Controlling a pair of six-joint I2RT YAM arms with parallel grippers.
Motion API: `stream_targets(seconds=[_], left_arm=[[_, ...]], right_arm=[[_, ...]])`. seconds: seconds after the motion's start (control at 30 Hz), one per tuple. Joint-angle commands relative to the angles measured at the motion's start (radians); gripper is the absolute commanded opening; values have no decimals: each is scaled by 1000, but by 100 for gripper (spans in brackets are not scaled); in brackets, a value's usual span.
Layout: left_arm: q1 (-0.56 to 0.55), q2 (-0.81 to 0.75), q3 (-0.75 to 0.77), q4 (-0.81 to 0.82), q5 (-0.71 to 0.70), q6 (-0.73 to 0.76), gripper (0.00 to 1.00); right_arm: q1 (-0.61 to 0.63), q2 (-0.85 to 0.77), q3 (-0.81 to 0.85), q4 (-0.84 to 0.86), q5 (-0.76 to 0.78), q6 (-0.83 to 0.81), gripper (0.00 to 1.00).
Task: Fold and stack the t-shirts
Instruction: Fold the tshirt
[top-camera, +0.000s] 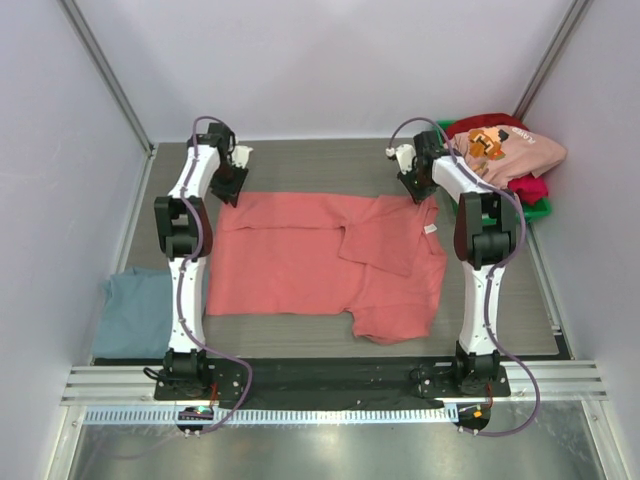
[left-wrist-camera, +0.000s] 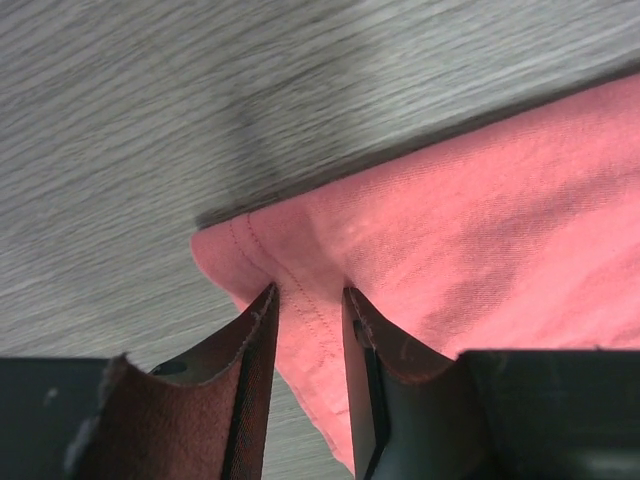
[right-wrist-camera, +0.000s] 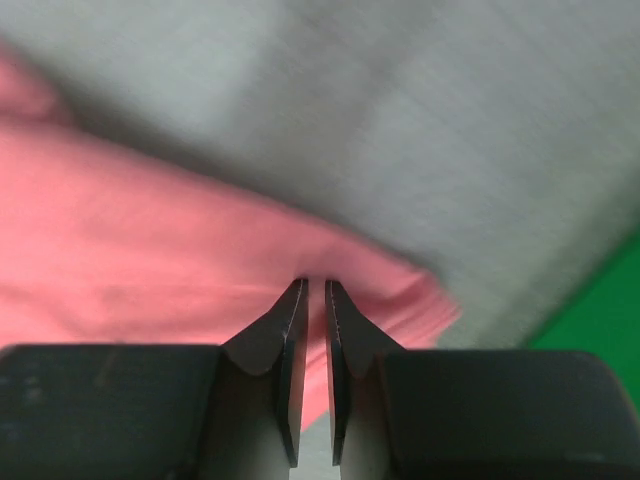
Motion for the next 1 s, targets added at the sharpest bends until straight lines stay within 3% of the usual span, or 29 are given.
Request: stream_targets(seconds=[0.0,0.27,0.4,0.53,0.73,0.83,0.97], left_arm=[[15,68,15,-3,-93,-13,33],[16,140,120,55,-185,-8,33],[16,186,212,123,-219,-7,41],[7,233,317,207,-258,5,49],[-5,201,315,387,-298,25,59],[-15,145,316,430,-323,4,63],[-39,2,307,433,-370,-65,69]], right_arm=[[-27,97,98,14,91,7,18],[-29,340,515,15,103,10,19],[-26,446,669,43,98,3,19],[-24,460,672,184,103,-31,19],[-23,457,674,256,105,-39,19],[-24,400,663,282,91,-2,20],[-23,197,610,327,25,85,25]])
